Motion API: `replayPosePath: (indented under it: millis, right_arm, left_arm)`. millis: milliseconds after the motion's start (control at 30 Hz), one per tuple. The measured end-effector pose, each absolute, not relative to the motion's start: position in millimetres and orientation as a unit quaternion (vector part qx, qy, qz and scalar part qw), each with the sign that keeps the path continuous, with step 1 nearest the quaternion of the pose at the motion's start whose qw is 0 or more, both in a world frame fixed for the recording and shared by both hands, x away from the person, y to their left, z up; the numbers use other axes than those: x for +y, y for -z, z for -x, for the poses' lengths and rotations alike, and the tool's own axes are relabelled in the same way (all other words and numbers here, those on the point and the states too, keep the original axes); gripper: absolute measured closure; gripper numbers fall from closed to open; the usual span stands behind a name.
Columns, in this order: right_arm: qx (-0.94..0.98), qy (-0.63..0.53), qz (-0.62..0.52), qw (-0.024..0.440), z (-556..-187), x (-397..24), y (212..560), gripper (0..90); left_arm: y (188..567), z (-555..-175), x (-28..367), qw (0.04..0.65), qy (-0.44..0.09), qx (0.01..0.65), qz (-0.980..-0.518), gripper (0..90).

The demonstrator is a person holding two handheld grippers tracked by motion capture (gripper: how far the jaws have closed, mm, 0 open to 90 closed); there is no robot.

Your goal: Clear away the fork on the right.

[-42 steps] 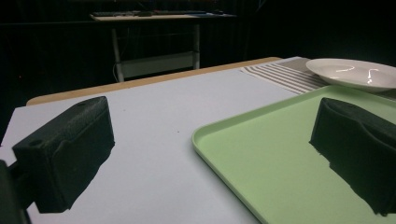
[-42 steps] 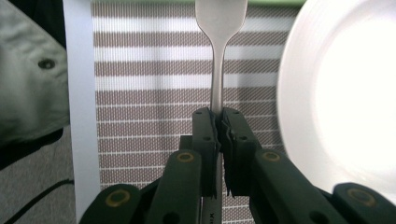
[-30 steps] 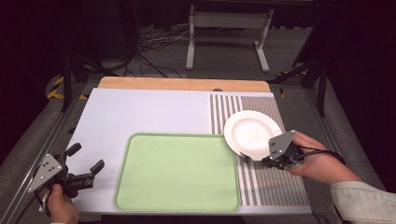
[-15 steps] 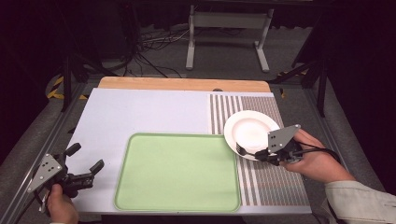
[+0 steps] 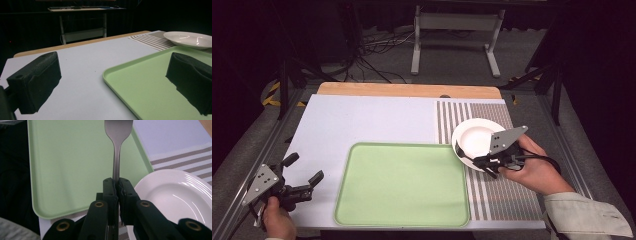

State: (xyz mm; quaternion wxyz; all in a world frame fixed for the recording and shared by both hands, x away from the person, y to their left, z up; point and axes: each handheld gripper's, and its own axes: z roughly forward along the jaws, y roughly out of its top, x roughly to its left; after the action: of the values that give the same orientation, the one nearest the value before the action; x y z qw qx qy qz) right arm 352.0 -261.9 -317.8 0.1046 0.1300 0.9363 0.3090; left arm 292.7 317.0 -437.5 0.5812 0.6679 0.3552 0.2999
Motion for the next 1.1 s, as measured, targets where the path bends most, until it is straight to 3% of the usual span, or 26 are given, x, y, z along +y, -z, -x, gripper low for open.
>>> replayPosePath:
  millis: [1100]
  right_arm:
    - [0.916,-0.254,-0.306,0.054,-365,-181,334,85.1]
  left_arm:
    - [437,-290,321,0.582,-0.304,0.357,-0.664,0.3]
